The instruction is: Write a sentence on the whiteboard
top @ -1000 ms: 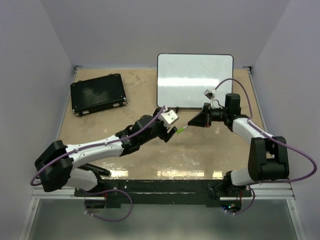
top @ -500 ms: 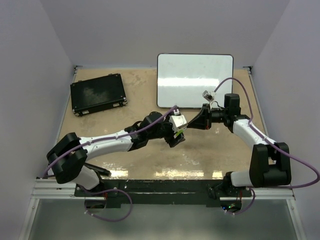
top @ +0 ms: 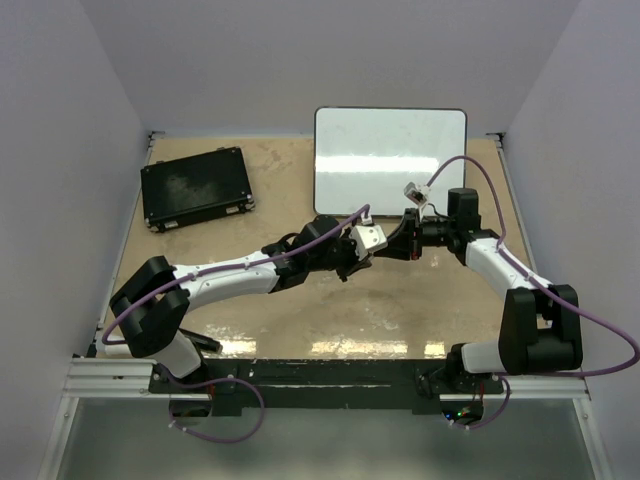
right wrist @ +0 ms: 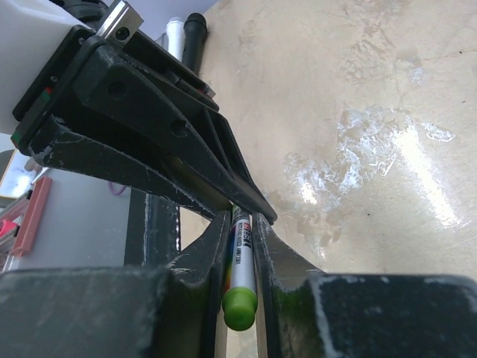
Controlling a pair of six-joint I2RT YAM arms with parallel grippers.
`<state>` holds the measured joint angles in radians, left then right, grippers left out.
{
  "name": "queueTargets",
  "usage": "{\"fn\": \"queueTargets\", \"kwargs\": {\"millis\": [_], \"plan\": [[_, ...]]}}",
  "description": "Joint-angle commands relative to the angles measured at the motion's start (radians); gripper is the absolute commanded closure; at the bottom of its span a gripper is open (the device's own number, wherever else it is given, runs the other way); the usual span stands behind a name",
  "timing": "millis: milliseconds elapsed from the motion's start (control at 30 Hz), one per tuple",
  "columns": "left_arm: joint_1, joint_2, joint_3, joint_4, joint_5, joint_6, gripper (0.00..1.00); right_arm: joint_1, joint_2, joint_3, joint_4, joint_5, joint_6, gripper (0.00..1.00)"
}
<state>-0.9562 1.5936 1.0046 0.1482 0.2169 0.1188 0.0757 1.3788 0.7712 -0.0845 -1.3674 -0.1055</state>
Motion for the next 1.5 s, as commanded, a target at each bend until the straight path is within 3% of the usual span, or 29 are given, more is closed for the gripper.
{"fn": "queueTargets", "kwargs": {"millis": [0, 33, 133, 400, 600, 700, 800, 833, 867, 1000, 1133, 1333, 1467], "plan": [[0.002, -0.006, 0.052, -0.051, -0.014, 0.082, 1.00, 0.030, -0.014, 0.063, -0.073, -0.036, -0.083, 0.79], [0.001, -0.004, 0.060, -0.076, -0.007, 0.102, 1.00, 0.032, -0.009, 0.066, -0.095, -0.035, -0.091, 0.72], [0.001, 0.005, 0.081, -0.110, 0.002, 0.128, 1.00, 0.033, -0.004, 0.074, -0.107, -0.029, -0.103, 0.67], [0.002, 0.003, 0.092, -0.111, 0.009, 0.140, 1.00, 0.033, 0.006, 0.077, -0.121, -0.018, -0.112, 0.67], [0.002, 0.006, 0.098, -0.118, 0.021, 0.147, 1.00, 0.035, 0.014, 0.082, -0.129, -0.024, -0.111, 0.76], [0.002, 0.009, 0.101, -0.116, 0.022, 0.147, 1.00, 0.036, 0.016, 0.085, -0.132, -0.029, -0.112, 1.00], [0.002, 0.003, 0.098, -0.104, 0.009, 0.137, 1.00, 0.038, 0.012, 0.089, -0.136, -0.044, -0.111, 1.00], [0.002, -0.006, 0.095, -0.092, -0.011, 0.124, 0.96, 0.038, 0.009, 0.089, -0.136, -0.044, -0.111, 1.00], [0.002, -0.014, 0.082, -0.081, -0.025, 0.114, 0.76, 0.036, 0.011, 0.092, -0.136, -0.042, -0.112, 1.00], [0.029, -0.101, 0.005, -0.004, -0.048, 0.049, 0.45, 0.035, 0.016, 0.102, -0.138, -0.044, -0.111, 1.00], [0.077, -0.271, -0.127, 0.115, -0.054, -0.075, 0.00, 0.026, 0.009, 0.102, -0.135, -0.059, -0.112, 1.00], [0.163, -0.429, -0.303, 0.183, 0.102, -0.125, 0.00, 0.024, 0.005, 0.094, -0.126, -0.081, -0.111, 1.00], [0.162, -0.399, -0.307, 0.163, 0.197, -0.062, 0.05, 0.024, -0.004, 0.088, -0.120, -0.082, -0.105, 1.00]]}}
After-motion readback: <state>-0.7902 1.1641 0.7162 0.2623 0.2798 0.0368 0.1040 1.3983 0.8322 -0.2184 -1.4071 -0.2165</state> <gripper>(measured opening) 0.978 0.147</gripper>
